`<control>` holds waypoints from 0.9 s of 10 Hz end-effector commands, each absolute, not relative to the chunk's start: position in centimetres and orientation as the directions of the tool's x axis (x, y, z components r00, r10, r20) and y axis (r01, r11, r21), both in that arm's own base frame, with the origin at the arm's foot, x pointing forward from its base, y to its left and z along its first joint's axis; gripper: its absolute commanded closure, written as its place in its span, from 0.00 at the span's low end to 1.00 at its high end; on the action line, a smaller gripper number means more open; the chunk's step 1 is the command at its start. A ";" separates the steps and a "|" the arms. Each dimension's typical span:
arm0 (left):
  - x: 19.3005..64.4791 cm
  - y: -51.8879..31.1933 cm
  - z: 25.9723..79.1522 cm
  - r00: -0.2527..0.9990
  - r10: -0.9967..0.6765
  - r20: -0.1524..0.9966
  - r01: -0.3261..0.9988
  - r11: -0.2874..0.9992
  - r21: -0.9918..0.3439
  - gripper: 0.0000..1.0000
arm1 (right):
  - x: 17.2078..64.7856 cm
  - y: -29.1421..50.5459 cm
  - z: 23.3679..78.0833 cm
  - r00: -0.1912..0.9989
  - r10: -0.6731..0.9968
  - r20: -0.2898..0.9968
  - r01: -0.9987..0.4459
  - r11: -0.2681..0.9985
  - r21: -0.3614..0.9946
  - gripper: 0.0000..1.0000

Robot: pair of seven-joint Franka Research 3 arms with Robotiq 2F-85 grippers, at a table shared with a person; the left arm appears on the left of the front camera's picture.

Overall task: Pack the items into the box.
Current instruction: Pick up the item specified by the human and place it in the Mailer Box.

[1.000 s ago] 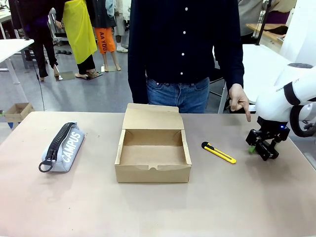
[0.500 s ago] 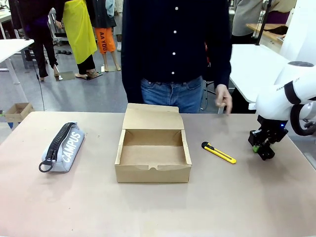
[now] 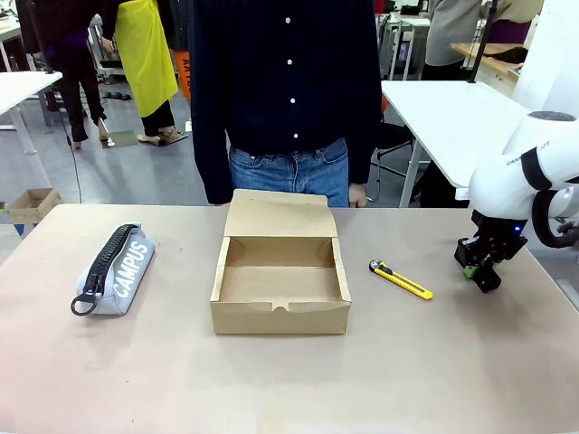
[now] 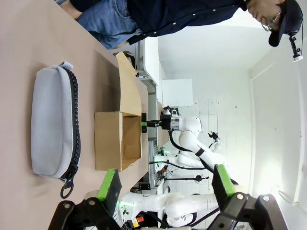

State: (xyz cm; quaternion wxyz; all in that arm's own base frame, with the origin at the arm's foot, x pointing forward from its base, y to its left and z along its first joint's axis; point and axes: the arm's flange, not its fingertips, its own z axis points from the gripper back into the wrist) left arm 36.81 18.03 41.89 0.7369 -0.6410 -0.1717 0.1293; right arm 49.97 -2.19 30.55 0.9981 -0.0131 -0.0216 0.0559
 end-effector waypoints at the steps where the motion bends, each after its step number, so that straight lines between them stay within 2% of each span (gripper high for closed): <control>1: 36.8 18.0 42.2 0.908 0.407 0.099 0.047 0.135 -0.990 0.00 | 49.0 -2.4 33.1 0.994 0.084 0.067 -0.086 0.996 0.015 1.00; 2: 36.8 18.0 42.2 0.908 0.407 0.099 0.047 0.135 -0.990 0.00 | 47.0 -3.4 37.8 0.990 0.067 0.122 -0.084 0.987 0.139 1.00; 4: 36.8 18.0 42.2 0.908 0.407 0.099 0.047 0.135 -0.990 0.00 | 42.0 -4.3 45.2 0.952 0.097 0.290 -0.143 0.980 0.141 1.00; 5: 36.8 18.0 42.2 0.908 0.407 0.099 0.047 0.135 -0.990 0.00 | 40.0 -4.5 47.4 0.946 0.087 0.312 -0.141 0.978 0.155 1.00; 6: 36.8 18.0 42.2 0.908 0.407 0.099 0.047 0.135 -0.990 0.00 | 38.8 -4.6 48.3 0.948 0.064 0.312 -0.121 0.978 0.168 1.00; 7: 36.8 18.0 42.2 0.908 0.407 0.099 0.047 0.135 -0.990 0.00 | 39.2 -5.7 47.7 0.957 -0.016 0.289 -0.036 0.984 0.175 1.00; 8: 36.8 18.0 42.2 0.908 0.407 0.099 0.047 0.135 -0.990 0.00 | 40.0 -4.6 49.0 0.949 0.057 0.309 -0.109 0.982 0.153 1.00; 9: 36.8 18.0 42.2 0.908 0.407 0.099 0.047 0.135 -0.990 0.00 | 40.0 -4.6 49.0 0.949 0.057 0.309 -0.109 0.982 0.153 1.00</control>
